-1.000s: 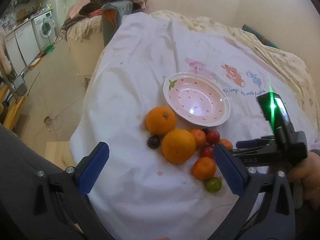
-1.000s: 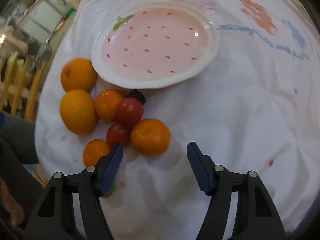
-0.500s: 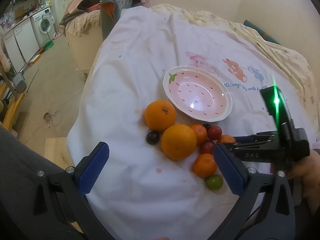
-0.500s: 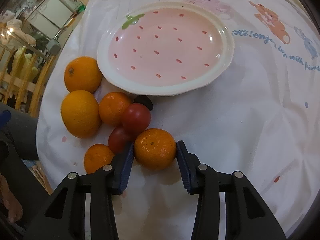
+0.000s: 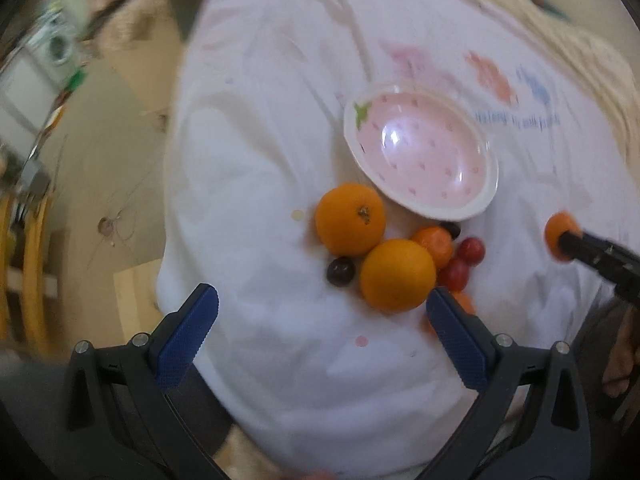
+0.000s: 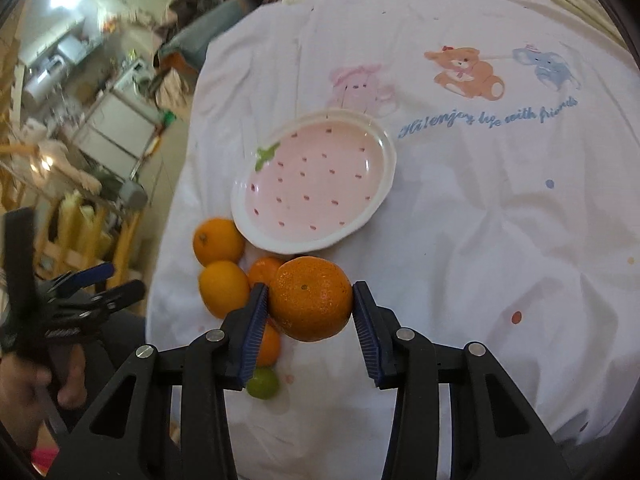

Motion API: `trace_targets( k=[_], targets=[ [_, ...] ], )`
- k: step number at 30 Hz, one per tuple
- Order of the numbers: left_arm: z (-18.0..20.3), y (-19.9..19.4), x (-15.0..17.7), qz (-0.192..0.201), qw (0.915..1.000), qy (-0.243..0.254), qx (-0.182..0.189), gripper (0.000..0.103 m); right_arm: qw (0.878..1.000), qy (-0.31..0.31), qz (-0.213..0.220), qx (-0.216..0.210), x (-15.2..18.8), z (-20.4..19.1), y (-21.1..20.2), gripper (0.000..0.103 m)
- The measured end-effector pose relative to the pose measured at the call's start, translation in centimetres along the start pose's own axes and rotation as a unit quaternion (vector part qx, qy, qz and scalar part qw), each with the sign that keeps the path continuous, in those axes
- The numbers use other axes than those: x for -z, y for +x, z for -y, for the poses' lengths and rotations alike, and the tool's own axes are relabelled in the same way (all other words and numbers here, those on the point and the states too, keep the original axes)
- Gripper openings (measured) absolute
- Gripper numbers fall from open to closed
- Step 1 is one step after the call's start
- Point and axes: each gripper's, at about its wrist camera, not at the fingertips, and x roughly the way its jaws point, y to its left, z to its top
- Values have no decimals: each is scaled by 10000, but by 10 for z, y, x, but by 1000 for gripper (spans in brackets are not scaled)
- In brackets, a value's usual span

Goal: Organize fruits
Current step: 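Grasp a small mandarin with the right tool while the left tool approaches the dark fruit, then close the left tool on the small dark fruit while the right tool holds the mandarin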

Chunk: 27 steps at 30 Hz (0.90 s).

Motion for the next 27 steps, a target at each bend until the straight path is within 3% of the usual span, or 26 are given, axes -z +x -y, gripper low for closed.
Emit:
trace_targets(
  k=[3,5,7,9,12,15,18,27],
  targets=[
    [5,15,-11,-547,9953,792,-55,102,9999,108,31,4,-2,-3,4,44],
    [10,23,-15,-782,9897,1198,0,95,9999,145,24,27,-3,-1,5,44],
    [14,34,-17,-1027,9827,1544,-24,75,9999,136,4,75,-3,0,8,44],
    [19,43,-17,-1208,9752,1855,2,62,9999,125,-15,101,-1,1,8,44],
    [29,57,-12,-1434,9604,2388,23,58,9998,113,-33,136,-1,1,10,44],
    [37,66,-8,-1571,9477,2776,110,47,9998,127,-50,151,-2,3,12,44],
    [37,77,-10,-1700,9427,2866,160,26,9997,156,-75,146,-3,4,14,44],
    [36,91,-21,-1605,9392,3020,291,23,9996,141,-165,176,-4,4,22,44]
  ],
)
